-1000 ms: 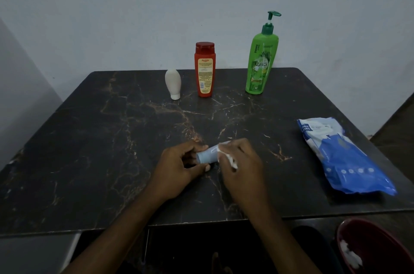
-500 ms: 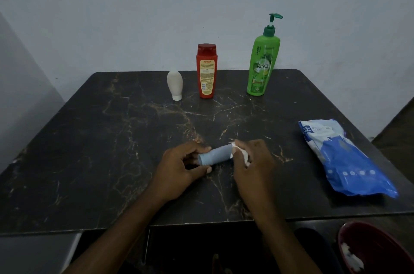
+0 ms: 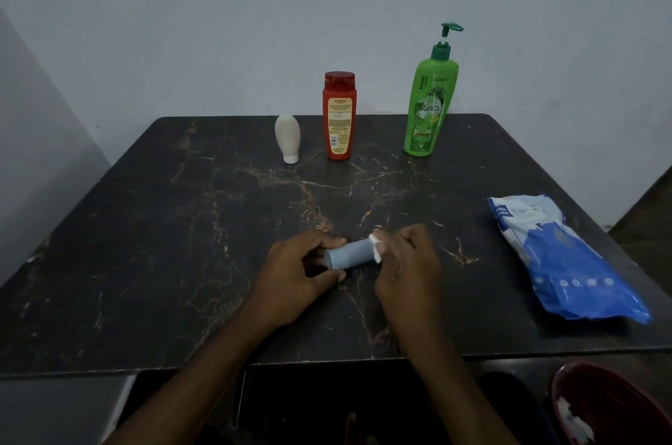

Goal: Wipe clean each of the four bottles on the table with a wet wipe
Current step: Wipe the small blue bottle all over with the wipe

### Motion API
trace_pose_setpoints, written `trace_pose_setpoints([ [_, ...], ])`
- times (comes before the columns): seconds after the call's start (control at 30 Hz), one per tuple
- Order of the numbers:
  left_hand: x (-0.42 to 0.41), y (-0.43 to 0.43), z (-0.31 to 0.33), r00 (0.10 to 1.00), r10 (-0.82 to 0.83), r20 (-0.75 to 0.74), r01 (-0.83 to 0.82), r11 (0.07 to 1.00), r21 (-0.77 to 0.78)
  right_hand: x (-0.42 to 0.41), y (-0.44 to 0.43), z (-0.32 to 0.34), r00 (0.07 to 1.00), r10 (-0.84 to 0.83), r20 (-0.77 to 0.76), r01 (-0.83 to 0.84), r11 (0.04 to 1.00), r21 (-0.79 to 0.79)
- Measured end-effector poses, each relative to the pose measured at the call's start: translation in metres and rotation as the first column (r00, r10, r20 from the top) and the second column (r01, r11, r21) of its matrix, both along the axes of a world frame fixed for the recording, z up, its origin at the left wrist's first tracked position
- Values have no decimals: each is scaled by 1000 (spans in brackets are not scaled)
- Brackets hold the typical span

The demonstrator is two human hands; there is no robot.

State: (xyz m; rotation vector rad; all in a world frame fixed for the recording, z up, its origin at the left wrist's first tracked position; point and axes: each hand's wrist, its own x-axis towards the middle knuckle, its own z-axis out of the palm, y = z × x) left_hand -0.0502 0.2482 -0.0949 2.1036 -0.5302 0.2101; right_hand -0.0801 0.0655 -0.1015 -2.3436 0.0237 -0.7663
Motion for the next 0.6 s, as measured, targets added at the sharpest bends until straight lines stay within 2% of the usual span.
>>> trace_pose_setpoints([
  [0.07,0,1,0,1000,0,18,-1,1000,14,2,-6,-1,994,-102,-42,106,990,95],
  [0.13,0,2,-2,999,-1,39,-1,1000,29,2,-7,0,995,-89,-34,94,977,192],
  [0.17,1,2,-2,999,1,46,-2,999,35,1,-6,1,998,-57,-18,59,981,185],
  [0.27,1,1,-3,999,-1,47,-1,999,41,-7,4,2,992,120,34,-119,993,-19],
  [0.33,1,0,-5,999,-13,29,12,999,39,-13,10,-2,962,269,47,-258,952,-163],
  [0.4,1,-1,-6,999,-31,16,31,999,30,-9,10,-6,946,314,76,-294,935,-199],
  [0.5,3,1,-6,999,-41,12,40,999,15,-6,8,-7,972,217,88,-203,969,-144],
  [0.6,3,2,-6,1000,-31,-6,31,999,-8,-9,-1,0,994,93,48,-96,994,54],
])
